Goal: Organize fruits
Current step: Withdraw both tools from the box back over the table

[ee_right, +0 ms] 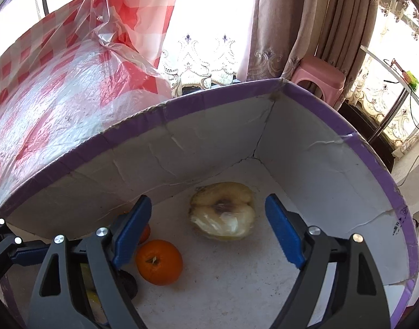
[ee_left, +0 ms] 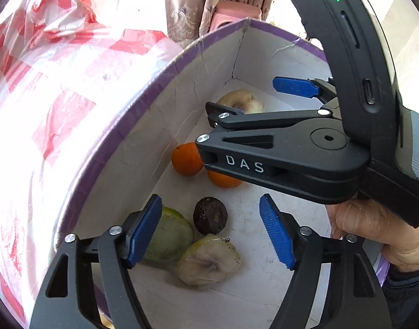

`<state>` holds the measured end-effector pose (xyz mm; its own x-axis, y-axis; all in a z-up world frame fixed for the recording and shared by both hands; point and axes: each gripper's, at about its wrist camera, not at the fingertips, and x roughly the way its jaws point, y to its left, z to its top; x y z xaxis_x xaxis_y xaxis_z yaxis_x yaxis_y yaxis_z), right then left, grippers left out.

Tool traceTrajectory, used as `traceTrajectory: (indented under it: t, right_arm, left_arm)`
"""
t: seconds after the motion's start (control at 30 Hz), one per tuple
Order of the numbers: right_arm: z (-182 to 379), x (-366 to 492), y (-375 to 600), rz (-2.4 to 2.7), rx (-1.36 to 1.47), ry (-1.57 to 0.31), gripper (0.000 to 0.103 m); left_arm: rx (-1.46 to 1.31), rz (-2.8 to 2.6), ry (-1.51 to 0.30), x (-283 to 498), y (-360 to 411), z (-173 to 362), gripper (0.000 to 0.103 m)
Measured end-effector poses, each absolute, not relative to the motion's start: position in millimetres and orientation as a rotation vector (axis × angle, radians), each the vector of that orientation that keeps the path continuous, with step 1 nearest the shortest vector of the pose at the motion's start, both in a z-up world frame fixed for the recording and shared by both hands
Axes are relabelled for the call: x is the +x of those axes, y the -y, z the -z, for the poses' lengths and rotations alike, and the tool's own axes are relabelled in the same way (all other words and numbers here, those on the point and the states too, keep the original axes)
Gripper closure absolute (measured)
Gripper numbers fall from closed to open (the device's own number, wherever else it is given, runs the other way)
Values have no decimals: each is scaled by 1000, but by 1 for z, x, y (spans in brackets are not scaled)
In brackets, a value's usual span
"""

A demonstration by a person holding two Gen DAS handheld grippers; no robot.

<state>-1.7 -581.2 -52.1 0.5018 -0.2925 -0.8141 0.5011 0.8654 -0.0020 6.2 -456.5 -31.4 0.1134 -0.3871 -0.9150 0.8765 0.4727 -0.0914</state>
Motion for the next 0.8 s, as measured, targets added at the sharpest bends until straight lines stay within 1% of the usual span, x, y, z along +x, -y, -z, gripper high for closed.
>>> traceTrajectory:
  t: [0.03, 0.07, 0.13, 0.17, 0.2, 0.4, 0.57, 0.7, 0.8]
  right_arm:
    - [49, -3, 582, 490, 253, -913, 12]
    - [44, -6, 584, 499, 264, -887, 11]
    - [31, -15, 589, 528, 292, -819, 8]
    - [25, -20, 592, 547, 304, -786, 4]
    - [19, -25, 595, 564, 315, -758, 3]
    - [-13, -44, 598, 614, 336, -648, 2]
    - [-38, -51, 582, 636, 289, -582, 2]
    - [-53, -53, 561, 677, 232, -560, 2]
    - [-63, -55, 542, 721, 179, -540, 2]
  left_arm:
    - [546, 1000, -1071, 5, 455, 27, 25]
    - [537, 999, -1050, 4, 451, 22, 20]
    - [512, 990, -1006, 2, 446, 12, 16]
    - [494, 995, -992, 1, 441, 7, 16]
    - [476, 1000, -984, 1, 438, 3, 16]
    - [384, 960, -884, 1, 406, -23, 16]
    - [421, 829, -746, 7, 397, -38, 15]
    - [373, 763, -691, 13, 369, -50, 15]
    - [314, 710, -601, 11, 339, -65, 15]
